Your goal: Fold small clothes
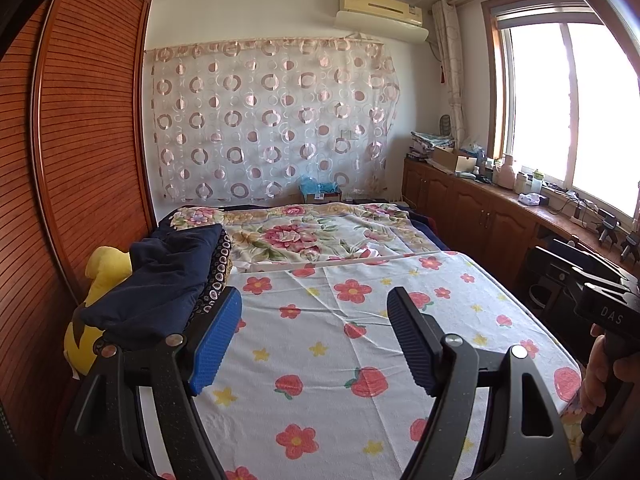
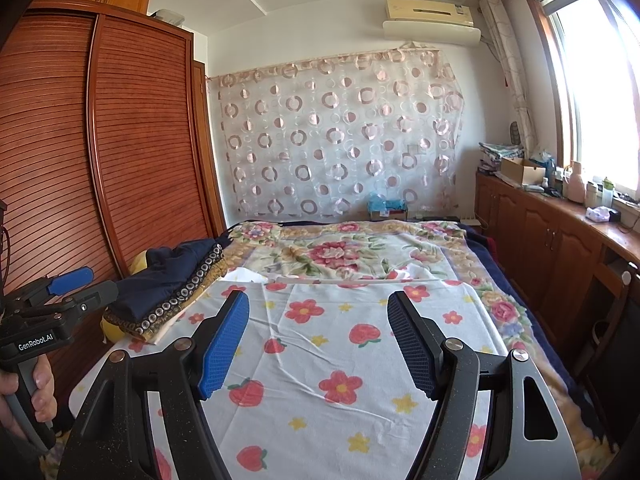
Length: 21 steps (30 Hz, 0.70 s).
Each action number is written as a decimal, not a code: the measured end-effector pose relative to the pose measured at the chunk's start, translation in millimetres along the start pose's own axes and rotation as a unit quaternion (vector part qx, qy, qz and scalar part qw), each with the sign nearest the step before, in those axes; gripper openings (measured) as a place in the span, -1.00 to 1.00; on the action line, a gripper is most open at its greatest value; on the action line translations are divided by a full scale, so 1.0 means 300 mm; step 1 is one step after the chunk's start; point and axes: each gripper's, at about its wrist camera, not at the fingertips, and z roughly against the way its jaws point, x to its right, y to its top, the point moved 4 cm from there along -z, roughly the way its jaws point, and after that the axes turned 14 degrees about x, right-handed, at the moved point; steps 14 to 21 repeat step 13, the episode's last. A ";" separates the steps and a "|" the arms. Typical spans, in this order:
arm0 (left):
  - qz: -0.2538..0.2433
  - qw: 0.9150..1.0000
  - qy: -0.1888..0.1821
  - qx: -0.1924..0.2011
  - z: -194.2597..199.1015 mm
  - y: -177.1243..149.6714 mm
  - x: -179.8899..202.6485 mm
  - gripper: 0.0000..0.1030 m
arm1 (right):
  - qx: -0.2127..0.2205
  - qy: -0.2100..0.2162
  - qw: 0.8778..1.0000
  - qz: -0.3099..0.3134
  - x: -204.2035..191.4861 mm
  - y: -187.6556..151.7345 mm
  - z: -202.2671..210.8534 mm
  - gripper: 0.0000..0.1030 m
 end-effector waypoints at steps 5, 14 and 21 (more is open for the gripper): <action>-0.001 1.000 0.001 0.000 0.000 -0.001 0.000 0.48 | 0.000 0.000 1.000 0.000 0.004 0.004 0.000 0.43; -0.001 1.000 0.000 0.000 -0.001 -0.004 -0.001 0.48 | -0.003 0.003 1.000 -0.003 0.012 0.007 -0.003 0.43; -0.001 1.000 0.000 0.000 -0.001 -0.004 -0.001 0.48 | -0.003 0.003 1.000 -0.003 0.012 0.007 -0.003 0.43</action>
